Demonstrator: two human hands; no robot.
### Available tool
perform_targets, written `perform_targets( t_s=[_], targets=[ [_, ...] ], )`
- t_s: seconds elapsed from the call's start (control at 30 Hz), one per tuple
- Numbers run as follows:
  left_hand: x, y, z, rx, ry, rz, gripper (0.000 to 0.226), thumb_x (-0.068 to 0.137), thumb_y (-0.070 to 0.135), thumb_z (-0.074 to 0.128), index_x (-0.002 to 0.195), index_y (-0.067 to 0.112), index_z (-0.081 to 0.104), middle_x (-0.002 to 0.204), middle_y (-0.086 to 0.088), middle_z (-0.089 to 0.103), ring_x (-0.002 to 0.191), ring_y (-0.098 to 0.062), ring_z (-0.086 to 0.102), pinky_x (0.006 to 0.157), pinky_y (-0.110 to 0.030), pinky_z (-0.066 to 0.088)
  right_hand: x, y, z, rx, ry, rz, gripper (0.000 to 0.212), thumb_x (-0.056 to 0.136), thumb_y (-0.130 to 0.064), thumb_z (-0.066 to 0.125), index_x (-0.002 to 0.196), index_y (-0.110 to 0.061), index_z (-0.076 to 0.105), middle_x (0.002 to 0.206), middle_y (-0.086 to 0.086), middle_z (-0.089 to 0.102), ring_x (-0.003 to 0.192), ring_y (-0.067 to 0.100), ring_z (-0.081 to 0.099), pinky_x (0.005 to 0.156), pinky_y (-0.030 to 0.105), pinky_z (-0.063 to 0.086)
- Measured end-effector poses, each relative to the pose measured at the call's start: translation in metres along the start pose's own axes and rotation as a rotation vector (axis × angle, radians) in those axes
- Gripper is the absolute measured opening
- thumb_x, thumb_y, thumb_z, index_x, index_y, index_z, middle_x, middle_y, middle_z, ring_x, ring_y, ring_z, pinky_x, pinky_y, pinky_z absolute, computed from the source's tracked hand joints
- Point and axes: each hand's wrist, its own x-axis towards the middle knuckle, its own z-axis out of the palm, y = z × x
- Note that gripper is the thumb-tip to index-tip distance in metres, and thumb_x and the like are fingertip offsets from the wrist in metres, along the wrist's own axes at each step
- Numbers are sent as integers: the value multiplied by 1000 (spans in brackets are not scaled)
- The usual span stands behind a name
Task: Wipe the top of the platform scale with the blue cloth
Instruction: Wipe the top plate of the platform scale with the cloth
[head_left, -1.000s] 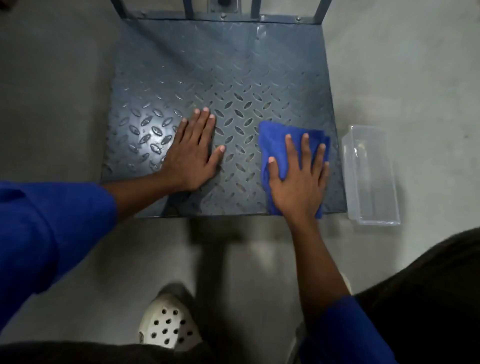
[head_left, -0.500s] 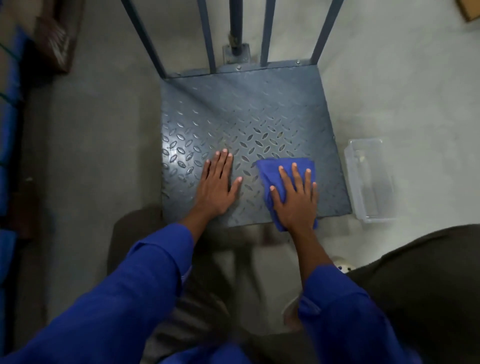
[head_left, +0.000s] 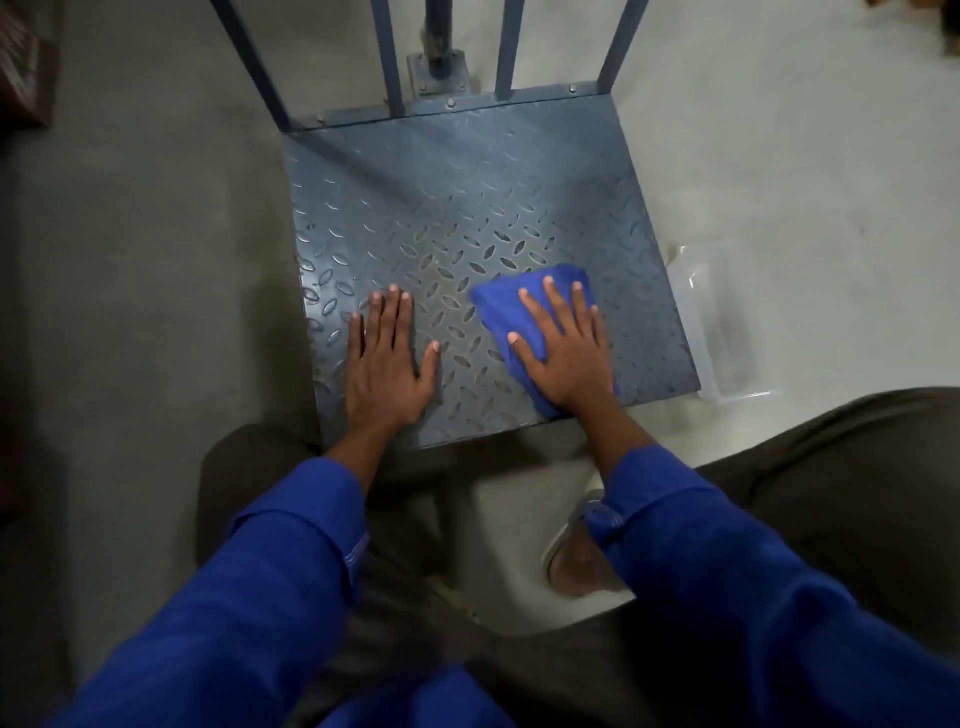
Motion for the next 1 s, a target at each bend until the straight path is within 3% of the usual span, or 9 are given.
perform_targets(
  t_s=[0.17,0.3,0.43,0.53,0.63,0.73,0.83,0.93,1.0],
  targets=[
    [-1,2,1,1,4,-6,79,108,60,24,170,15,2,179,-5,-6,165,-21,-11,134,-52,3,-3,-29,0,-18,79,280,65,108,-60,35,167,-36,23,178,1,14,164,34,8,129,59,18],
    [0,2,4,-4,35,-16,78,108,54,31,170,13,10,179,-7,3,165,-22,-5,133,-54,8,-40,-81,9,-43,31,127,63,108,-60,33,166,-38,25,177,-2,18,164,31,7,131,54,14],
    [-2,1,5,6,39,-9,78,107,55,30,170,13,11,179,-6,3,165,-22,-4,133,-54,9,0,-50,8,-31,44,35,66,105,-66,38,165,-41,27,176,-6,20,164,29,9,130,53,16],
    [0,1,4,4,33,-6,79,108,57,28,170,14,8,179,-5,0,165,-21,-7,133,-53,6,28,-22,8,-31,131,261,65,106,-67,36,165,-40,29,176,-3,22,164,31,14,129,56,20],
    [0,1,3,2,23,-14,78,108,57,29,170,15,7,179,-4,-1,165,-21,-8,133,-52,5,-3,-59,14,-24,217,508,63,107,-61,37,165,-35,31,175,1,23,163,33,17,127,58,22],
    [0,1,2,-13,29,-20,76,108,54,30,170,15,12,179,-4,3,165,-21,-4,133,-53,8,-46,-110,23,-37,115,340,61,109,-57,34,166,-37,27,177,0,17,164,32,9,130,55,14],
    [-1,-1,1,-33,12,-24,74,109,54,28,170,17,12,179,-2,3,165,-19,-5,133,-53,5,-17,-95,22,-26,101,204,62,107,-62,34,165,-40,29,176,-4,21,164,30,10,131,54,15],
    [2,-2,1,-49,2,-32,75,109,56,28,171,19,7,179,0,-1,165,-19,-8,133,-53,2,33,-51,14,-17,96,234,66,105,-68,34,165,-40,28,176,-3,20,164,32,12,130,57,18],
    [0,-1,1,-32,8,-34,76,109,57,27,171,19,3,179,-1,-5,165,-20,-10,134,-52,1,39,-42,13,-10,128,356,66,106,-66,33,166,-38,27,176,0,20,163,34,13,128,60,20]
  ],
)
